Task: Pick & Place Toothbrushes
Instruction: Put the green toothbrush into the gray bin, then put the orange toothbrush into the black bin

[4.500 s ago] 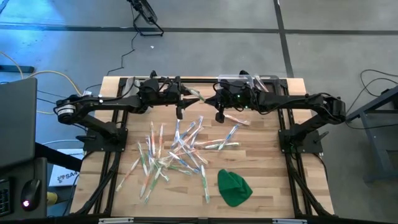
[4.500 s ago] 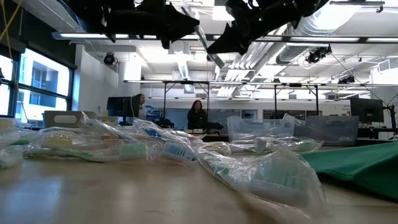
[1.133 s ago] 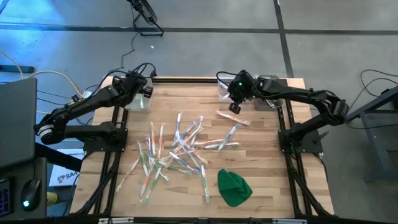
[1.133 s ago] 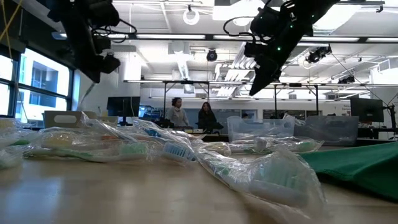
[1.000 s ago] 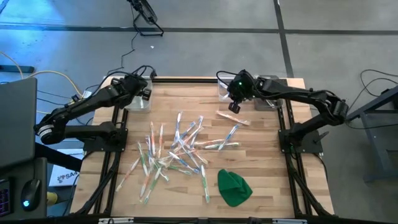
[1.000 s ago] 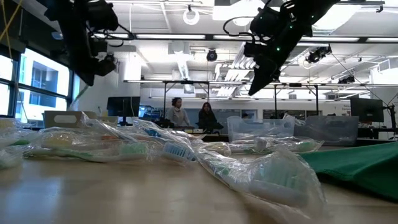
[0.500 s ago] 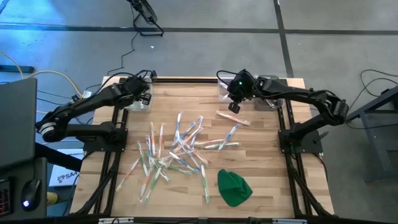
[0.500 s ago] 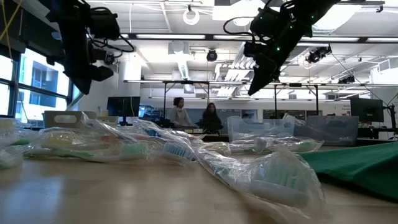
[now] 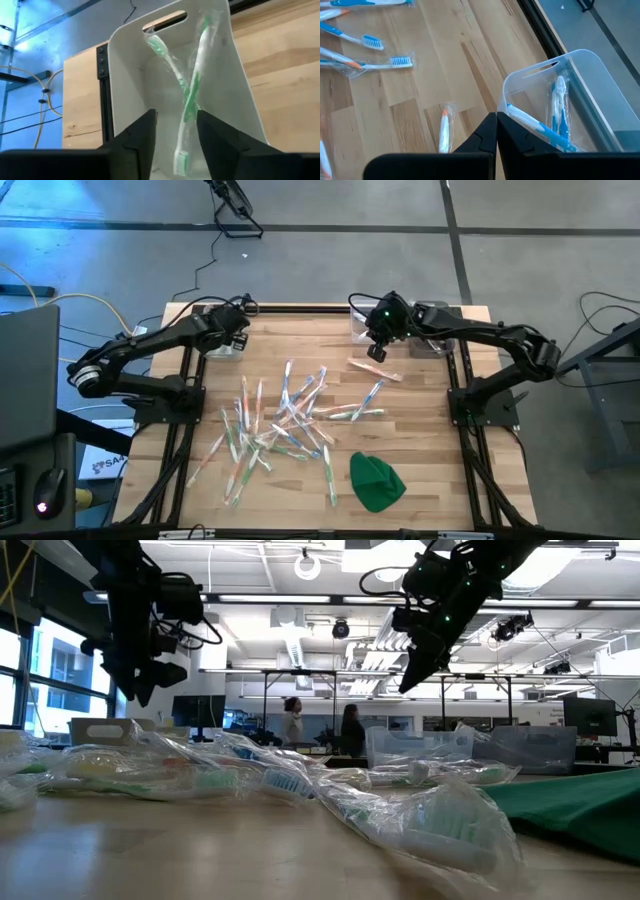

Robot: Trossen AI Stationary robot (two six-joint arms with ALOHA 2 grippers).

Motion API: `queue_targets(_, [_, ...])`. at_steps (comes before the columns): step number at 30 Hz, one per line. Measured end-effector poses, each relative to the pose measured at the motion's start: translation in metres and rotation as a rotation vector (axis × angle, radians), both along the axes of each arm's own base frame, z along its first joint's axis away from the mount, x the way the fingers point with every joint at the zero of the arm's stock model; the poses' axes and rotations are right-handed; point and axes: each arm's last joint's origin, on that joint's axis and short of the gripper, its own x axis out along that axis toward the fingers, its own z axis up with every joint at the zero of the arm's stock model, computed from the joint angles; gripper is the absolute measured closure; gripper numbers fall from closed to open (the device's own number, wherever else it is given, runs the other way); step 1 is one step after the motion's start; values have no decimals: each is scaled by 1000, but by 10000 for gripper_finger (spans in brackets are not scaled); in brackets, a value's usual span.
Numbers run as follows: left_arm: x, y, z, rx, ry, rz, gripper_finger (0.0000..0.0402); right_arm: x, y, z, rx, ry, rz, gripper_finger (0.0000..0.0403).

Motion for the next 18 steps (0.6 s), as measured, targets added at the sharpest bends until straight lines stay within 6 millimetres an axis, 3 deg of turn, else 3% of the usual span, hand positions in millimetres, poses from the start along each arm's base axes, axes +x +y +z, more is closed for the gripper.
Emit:
queue_targets(10, [2, 3, 2, 64, -3, 19, 248, 0, 0, 0, 1, 4, 0, 400])
queue_targets(18, [9, 8, 7, 110, -23, -54, 284, 0, 0, 0, -4, 9, 24, 400])
